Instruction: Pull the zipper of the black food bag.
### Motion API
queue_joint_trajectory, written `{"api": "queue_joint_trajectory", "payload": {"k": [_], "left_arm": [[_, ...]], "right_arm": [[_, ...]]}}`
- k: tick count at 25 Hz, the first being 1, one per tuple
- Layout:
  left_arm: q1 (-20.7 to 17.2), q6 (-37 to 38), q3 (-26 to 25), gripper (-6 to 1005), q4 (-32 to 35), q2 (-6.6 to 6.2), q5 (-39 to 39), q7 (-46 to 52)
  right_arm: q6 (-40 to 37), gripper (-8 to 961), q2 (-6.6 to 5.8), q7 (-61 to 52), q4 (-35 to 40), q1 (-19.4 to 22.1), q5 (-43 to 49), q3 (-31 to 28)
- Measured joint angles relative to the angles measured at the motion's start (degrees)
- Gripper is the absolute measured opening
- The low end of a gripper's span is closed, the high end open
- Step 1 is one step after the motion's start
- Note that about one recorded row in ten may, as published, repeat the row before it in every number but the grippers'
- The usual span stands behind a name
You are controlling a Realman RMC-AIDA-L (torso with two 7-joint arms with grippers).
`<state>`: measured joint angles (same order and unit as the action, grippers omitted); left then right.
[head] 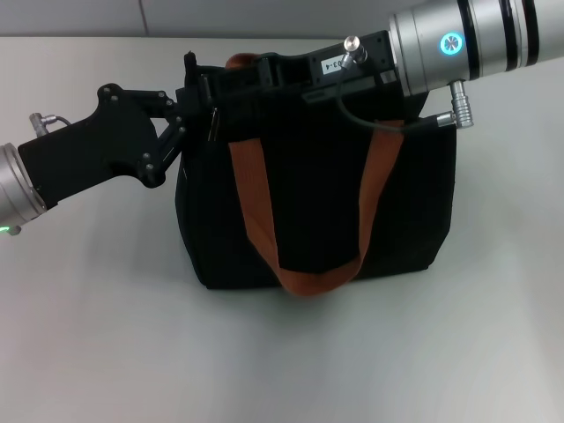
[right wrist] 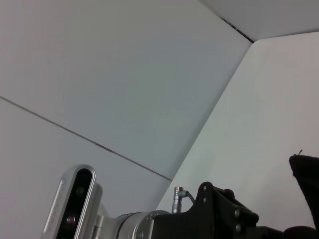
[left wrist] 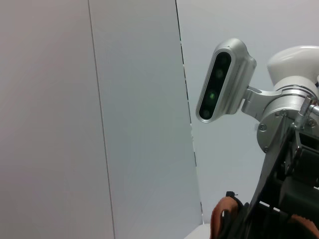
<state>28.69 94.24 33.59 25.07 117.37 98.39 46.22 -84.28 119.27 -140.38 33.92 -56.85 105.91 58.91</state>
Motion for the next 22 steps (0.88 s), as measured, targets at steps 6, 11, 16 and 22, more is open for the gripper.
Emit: {"api": "queue_joint_trajectory", "payload": {"k": [6, 11, 16, 22], "left_arm": [[0.29, -0.05, -0.08, 26, 0.01, 0.21, 0.01, 0.37], [0.41, -0.21, -0.06, 26, 0.05, 0.19, 0.12, 1.15], [0.58, -0.55, -0.06, 26, 0.1, 0.23, 0.15, 1.64], [0.74, -0.19, -0.02, 26, 0.83, 0.18, 0.32, 2.64]], "right_arm": [[0.05, 813, -0.01, 0.46, 0.0, -0.01, -0.14, -0.02], [0.21, 813, 0.04, 0.64, 0.01, -0.02, -0.17, -0.03], [0.29, 813, 0.06, 0.71, 0.01, -0.01, -0.17, -0.03], [0.22, 813, 0.13, 0.8, 0.0, -0.06, -0.22, -0.03]]}}
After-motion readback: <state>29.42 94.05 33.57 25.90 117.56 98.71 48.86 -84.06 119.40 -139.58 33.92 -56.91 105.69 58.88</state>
